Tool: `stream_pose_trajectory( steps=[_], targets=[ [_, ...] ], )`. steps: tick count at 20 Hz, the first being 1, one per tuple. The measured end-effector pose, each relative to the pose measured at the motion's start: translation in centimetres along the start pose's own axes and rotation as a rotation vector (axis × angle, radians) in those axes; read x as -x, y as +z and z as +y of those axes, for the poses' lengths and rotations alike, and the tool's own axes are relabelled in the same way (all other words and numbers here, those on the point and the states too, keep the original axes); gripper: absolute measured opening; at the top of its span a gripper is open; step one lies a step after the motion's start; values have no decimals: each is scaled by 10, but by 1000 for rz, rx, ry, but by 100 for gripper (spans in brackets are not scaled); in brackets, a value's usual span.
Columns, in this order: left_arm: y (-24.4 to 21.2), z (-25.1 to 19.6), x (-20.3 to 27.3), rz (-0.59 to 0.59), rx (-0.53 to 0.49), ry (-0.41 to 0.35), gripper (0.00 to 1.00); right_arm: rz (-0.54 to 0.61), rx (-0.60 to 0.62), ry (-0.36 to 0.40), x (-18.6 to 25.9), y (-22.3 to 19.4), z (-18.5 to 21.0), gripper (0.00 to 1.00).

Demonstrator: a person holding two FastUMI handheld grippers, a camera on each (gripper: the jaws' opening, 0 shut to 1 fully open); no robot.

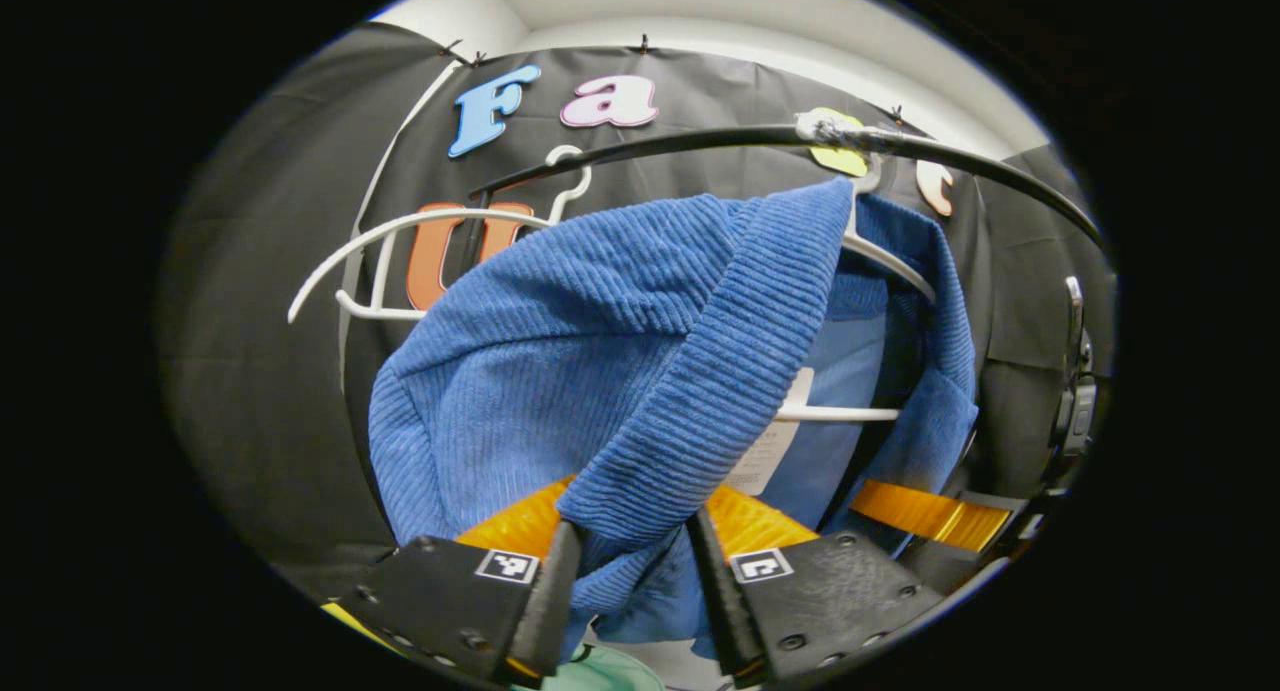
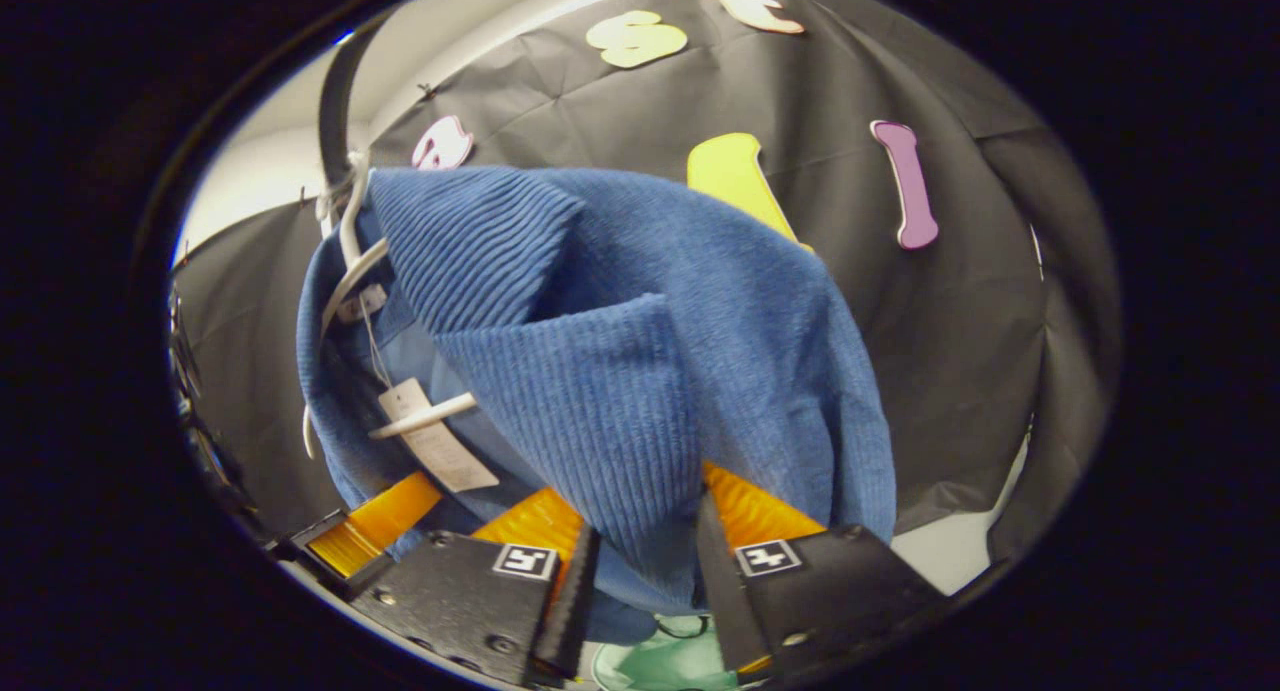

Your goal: Grasp the clothes on the hanger with both hands and then place them into the laundry hamper below.

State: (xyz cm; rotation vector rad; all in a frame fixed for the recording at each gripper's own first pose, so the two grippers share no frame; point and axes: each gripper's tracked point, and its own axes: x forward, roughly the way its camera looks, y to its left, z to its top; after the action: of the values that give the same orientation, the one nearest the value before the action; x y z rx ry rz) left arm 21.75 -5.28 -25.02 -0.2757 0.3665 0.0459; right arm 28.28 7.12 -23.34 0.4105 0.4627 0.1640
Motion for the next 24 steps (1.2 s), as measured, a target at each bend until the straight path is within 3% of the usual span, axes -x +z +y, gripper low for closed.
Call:
stream_pose_trajectory(
  steps=[1,2,3,6,8,9,10,17,19,20,21,22,24],
  targets=[
    [4,2,5,-10,1,8,38,-10,-12,-1,3,3,-7,36],
    [6,0,9,-15,3,-14,29,-18,-22,-1,5,7,-11,34],
    [8,-4,14,-25,6,-44,20,-29,-31,6,8,12,-15,20],
    [24,9,20,-47,7,-39,9,-66,-52,42,15,28,-18,15],
    [30,20,20,-36,15,-36,9,-97,-87,54,19,41,-23,12],
    [34,22,22,-27,26,-50,4,-109,-111,59,23,48,-26,11],
    [39,25,23,-32,35,-48,7,-117,-133,66,24,54,-28,10],
    [90,57,37,-133,58,31,4,-200,-215,125,40,105,-36,10],
    [107,63,36,-162,29,42,4,-212,-252,149,41,117,-38,9],
    [114,65,36,-170,14,42,8,-219,-267,157,41,123,-39,10],
    [122,67,34,-179,2,43,3,-227,-281,168,41,130,-38,9],
    [129,72,32,-182,-8,47,7,-235,-291,179,42,137,-38,10],
    [142,80,27,-195,-32,50,4,-264,-304,211,46,156,-38,10]
  ],
)
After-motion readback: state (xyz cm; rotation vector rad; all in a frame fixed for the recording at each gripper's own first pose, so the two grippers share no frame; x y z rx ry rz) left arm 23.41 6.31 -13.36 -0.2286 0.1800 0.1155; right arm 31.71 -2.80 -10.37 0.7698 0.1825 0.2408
